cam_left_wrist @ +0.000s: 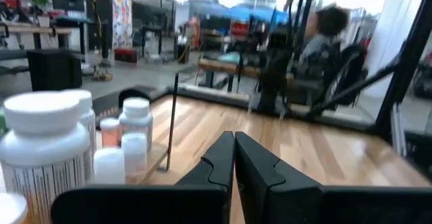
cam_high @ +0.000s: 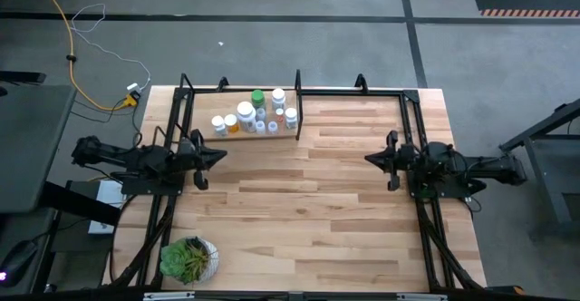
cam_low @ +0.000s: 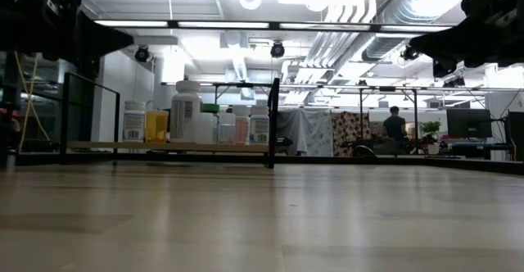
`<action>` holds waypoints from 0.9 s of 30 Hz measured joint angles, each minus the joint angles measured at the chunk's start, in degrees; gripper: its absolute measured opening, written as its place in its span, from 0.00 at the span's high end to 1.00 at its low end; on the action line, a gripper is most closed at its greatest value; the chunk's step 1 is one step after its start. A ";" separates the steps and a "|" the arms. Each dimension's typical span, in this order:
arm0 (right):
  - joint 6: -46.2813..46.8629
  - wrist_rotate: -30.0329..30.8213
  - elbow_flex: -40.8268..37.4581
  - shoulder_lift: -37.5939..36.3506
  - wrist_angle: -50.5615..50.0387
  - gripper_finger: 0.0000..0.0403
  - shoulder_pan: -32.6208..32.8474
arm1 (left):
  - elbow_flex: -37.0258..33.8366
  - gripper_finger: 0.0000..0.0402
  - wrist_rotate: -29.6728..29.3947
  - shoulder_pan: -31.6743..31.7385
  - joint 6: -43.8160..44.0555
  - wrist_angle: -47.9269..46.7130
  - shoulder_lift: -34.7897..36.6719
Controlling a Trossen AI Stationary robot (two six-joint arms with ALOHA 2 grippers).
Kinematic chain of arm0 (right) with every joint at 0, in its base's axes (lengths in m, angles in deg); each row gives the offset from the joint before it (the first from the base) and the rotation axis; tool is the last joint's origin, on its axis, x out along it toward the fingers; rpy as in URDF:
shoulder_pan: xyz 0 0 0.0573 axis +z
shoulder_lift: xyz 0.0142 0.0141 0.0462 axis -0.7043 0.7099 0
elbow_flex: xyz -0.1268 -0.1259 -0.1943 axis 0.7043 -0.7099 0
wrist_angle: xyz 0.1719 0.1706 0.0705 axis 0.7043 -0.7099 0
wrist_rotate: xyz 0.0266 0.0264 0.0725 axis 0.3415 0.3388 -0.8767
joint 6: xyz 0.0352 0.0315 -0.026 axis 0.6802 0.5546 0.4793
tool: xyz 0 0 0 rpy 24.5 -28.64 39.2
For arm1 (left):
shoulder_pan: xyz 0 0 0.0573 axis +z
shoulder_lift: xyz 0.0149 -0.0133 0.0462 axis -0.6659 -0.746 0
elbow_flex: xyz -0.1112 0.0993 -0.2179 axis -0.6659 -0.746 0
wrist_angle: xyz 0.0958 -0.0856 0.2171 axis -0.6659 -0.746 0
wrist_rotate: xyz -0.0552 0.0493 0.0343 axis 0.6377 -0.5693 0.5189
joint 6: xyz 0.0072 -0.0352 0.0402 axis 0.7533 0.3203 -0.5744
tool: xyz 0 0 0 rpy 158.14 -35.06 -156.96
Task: Pick and place medicine bottles onto shelf by color
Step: Return to Home Position
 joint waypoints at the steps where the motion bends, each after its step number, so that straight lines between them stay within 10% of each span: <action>1: 0.02 -0.01 -0.01 0.00 -0.44 1.00 0.01 | -0.01 0.99 0.01 -0.01 0.00 0.00 1.10; 27: 0.00 -0.09 -0.11 -0.02 -1.69 1.00 -0.17 | -0.01 0.99 0.02 -1.34 0.00 0.17 1.63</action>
